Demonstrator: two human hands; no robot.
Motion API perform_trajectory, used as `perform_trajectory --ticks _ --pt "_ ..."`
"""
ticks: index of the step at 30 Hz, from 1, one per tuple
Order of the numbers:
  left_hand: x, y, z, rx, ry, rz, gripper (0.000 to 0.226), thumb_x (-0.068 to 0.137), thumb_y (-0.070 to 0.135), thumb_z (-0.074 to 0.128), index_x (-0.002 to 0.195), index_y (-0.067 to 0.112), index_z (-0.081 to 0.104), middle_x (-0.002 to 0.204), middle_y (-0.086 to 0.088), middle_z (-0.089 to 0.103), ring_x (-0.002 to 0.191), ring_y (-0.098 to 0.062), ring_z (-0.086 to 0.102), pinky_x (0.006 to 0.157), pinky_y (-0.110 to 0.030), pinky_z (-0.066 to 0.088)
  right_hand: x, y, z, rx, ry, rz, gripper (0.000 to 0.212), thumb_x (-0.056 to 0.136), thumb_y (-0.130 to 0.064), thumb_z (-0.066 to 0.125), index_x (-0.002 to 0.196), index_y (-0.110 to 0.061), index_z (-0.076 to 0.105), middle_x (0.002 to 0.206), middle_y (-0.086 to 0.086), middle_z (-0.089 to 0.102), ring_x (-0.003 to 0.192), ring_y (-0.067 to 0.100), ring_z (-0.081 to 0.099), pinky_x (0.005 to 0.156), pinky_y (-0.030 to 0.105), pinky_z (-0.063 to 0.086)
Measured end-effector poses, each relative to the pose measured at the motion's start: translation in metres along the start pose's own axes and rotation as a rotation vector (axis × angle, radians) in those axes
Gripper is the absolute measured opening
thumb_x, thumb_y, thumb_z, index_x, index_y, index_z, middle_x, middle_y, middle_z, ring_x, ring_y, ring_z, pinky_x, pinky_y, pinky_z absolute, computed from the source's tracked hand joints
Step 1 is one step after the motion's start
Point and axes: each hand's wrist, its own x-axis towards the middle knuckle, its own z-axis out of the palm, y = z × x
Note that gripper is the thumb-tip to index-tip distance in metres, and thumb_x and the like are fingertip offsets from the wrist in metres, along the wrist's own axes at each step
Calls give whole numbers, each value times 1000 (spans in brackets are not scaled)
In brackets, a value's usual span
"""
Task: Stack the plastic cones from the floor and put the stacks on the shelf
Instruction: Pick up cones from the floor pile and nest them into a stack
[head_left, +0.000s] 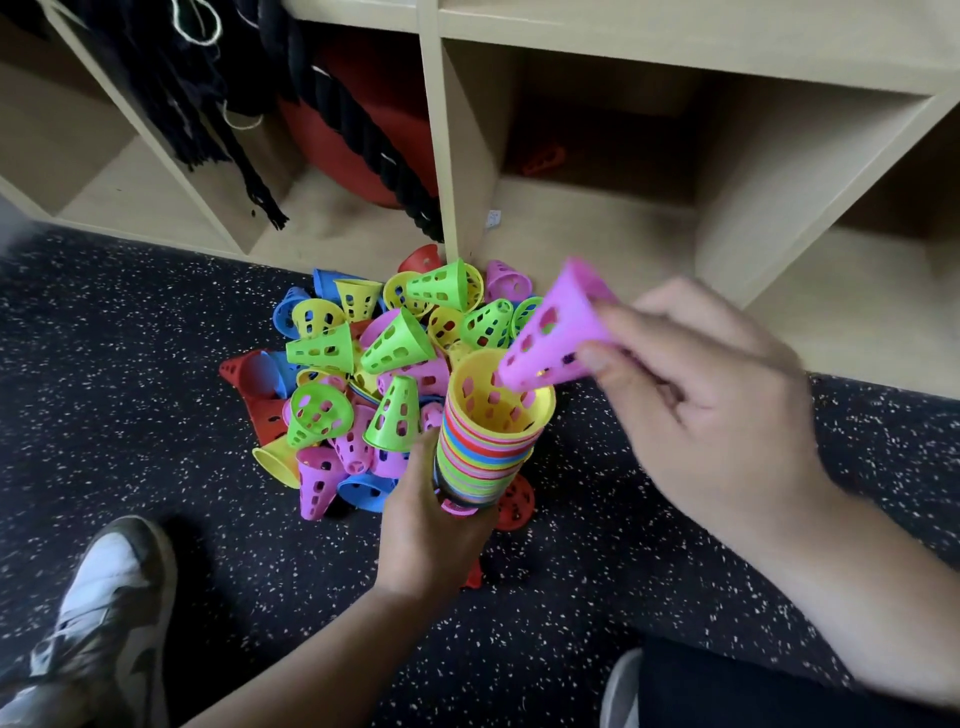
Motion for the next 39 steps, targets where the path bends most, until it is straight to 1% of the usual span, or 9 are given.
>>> perform_trajectory --ticks 3,7,9,12,16,21,31,35,39 --pt "1 2 1 -23 4 -12 63 69 30 88 115 49 49 97 32 68 90 12 65 72 -10 49 -3 0 17 112 -113 2 40 96 -32 60 124 -5 67 99 9 61 81 11 59 73 21 45" --pt "4 -4 -5 -88 30 -15 65 66 31 91 119 36 54 103 17 72 95 2 69 79 -31 59 -27 22 31 348 93 429 20 96 -18 56 112 -23 67 96 1 66 72 14 57 65 20 44" --pt "5 -8 -10 -94 40 -21 66 64 32 91 118 36 54 101 16 73 93 0 71 78 -35 60 -52 45 52 240 -84 615 28 89 -14 62 111 -32 64 98 -9 67 78 12 61 69 18 45" --pt "5 -13 -15 -104 44 -45 65 62 31 88 117 34 55 99 16 74 93 -3 72 81 -39 60 -98 70 87 40 -526 651 44 82 -25 71 122 -35 59 110 -10 61 96 12 64 76 16 46" --pt "6 -15 -20 -95 42 -44 61 64 17 92 112 30 57 95 22 73 88 1 71 78 -31 60 -126 72 116 48 -675 579 59 75 -53 73 130 -40 55 110 -11 51 94 13 65 76 28 54" --pt "7 -12 -21 -110 49 -26 64 64 11 91 117 23 58 97 24 73 86 5 70 73 -15 55 -119 61 137 45 -631 506 47 78 -62 66 118 -38 62 102 -11 48 84 16 64 66 26 49" --pt "7 -14 -20 -89 55 -22 61 64 7 90 114 24 58 92 15 74 81 0 72 70 -21 57 -106 75 120 -82 -472 794 16 86 -32 64 80 -18 67 80 -4 66 68 19 63 58 32 47" --pt "8 -11 -15 -86 46 -11 61 65 14 91 114 27 58 98 29 69 88 7 69 74 -14 54 -109 93 80 -7 -317 969 6 88 -24 66 85 -23 71 76 -8 72 65 7 65 53 20 43" --pt "7 -1 -4 -91 17 24 63 66 10 90 111 36 55 96 24 71 89 9 67 74 -11 52 -88 84 38 186 -72 1026 14 91 -17 66 95 -28 74 77 -13 72 56 3 60 48 14 41"
